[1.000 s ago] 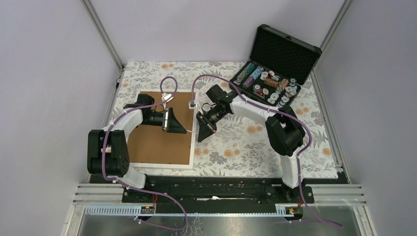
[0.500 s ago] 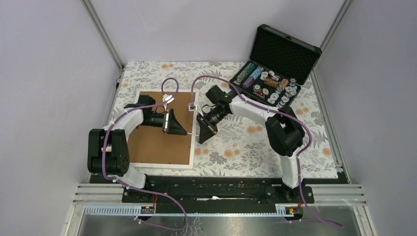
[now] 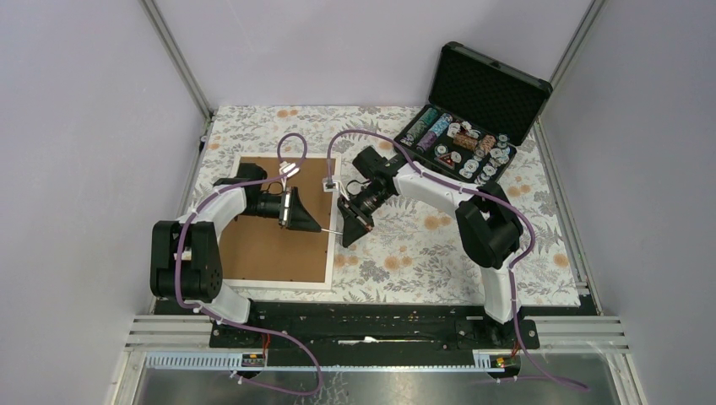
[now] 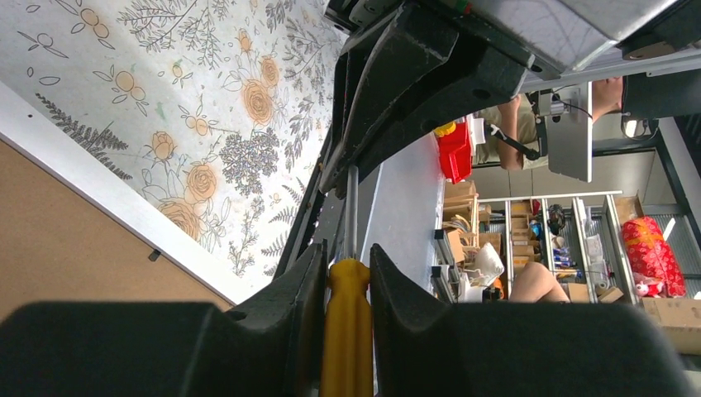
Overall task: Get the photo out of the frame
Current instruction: Adjust the screwdriver, then release the photo frame item from the photo frame.
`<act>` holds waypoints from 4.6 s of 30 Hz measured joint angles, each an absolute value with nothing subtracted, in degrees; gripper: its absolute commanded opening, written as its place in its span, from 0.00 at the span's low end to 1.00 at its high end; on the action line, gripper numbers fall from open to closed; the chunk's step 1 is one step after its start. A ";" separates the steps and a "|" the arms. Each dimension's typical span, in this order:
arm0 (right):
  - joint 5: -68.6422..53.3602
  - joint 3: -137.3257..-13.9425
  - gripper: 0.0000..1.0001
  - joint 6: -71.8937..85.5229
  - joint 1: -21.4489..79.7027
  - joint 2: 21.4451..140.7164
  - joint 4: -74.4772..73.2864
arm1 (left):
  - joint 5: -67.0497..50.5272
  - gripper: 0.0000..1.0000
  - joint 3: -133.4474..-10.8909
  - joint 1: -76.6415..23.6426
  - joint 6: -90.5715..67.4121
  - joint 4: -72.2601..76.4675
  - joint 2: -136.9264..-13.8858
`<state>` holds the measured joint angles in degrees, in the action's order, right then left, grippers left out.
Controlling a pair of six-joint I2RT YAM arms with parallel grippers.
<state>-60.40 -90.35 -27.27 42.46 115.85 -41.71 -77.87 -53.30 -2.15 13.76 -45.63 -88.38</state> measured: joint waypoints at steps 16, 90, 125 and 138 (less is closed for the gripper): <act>-56.31 -87.88 0.95 -5.93 35.90 114.28 -20.69 | -68.20 0.00 -61.76 0.69 18.41 -48.31 -90.91; -44.01 -78.83 0.40 30.11 34.37 129.75 18.72 | -69.30 0.00 -74.85 10.15 23.86 -52.36 -119.31; -45.82 -79.92 0.22 32.08 34.22 130.80 18.46 | -71.94 0.00 -73.52 10.28 16.73 -47.00 -121.27; -46.81 -80.64 0.17 32.99 34.09 131.44 18.02 | -72.07 0.00 -71.50 9.23 10.72 -39.75 -119.48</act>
